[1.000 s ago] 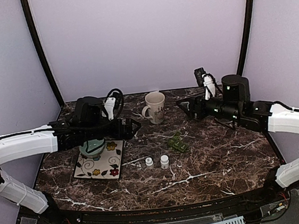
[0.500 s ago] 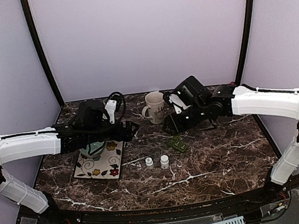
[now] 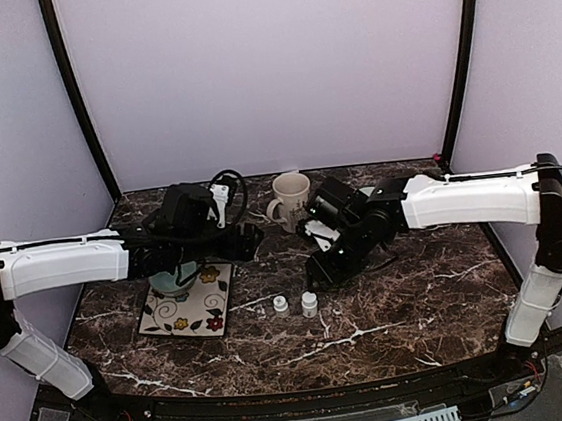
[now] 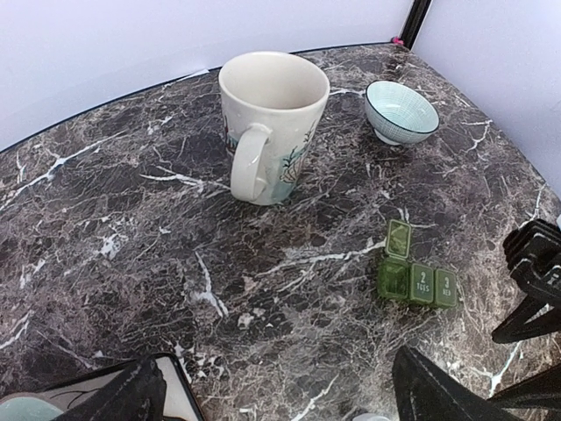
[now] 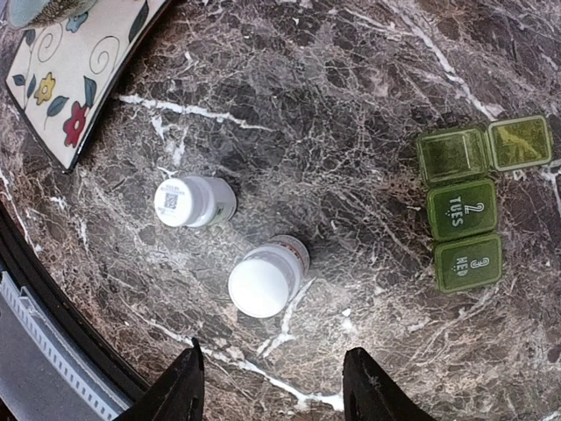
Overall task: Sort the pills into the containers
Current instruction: Pick up the pill bottle from the center of the board, then hold the pill bottle.
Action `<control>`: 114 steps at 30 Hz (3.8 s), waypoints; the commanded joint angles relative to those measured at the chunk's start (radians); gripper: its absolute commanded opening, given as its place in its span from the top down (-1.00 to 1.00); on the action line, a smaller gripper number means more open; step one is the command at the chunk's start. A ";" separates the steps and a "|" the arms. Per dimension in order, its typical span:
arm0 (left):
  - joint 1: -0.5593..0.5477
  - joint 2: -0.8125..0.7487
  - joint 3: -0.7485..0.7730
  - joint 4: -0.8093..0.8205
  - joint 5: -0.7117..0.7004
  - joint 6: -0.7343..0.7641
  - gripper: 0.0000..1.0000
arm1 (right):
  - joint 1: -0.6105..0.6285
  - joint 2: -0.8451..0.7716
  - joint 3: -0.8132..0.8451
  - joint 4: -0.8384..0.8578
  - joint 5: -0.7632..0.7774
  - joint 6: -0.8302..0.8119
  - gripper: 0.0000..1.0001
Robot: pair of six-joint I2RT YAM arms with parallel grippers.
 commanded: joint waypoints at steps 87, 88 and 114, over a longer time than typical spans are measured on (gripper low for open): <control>0.097 -0.101 -0.115 0.231 0.438 -0.207 -0.90 | -0.154 -0.099 -0.011 0.266 -0.334 0.077 1.00; 0.103 -0.105 -0.125 0.256 0.468 -0.228 -0.91 | -0.158 -0.102 -0.027 0.304 -0.357 0.095 1.00; 0.136 -0.039 -0.182 0.555 0.869 -0.495 -0.80 | -0.206 -0.197 -0.247 0.893 -0.646 0.430 1.00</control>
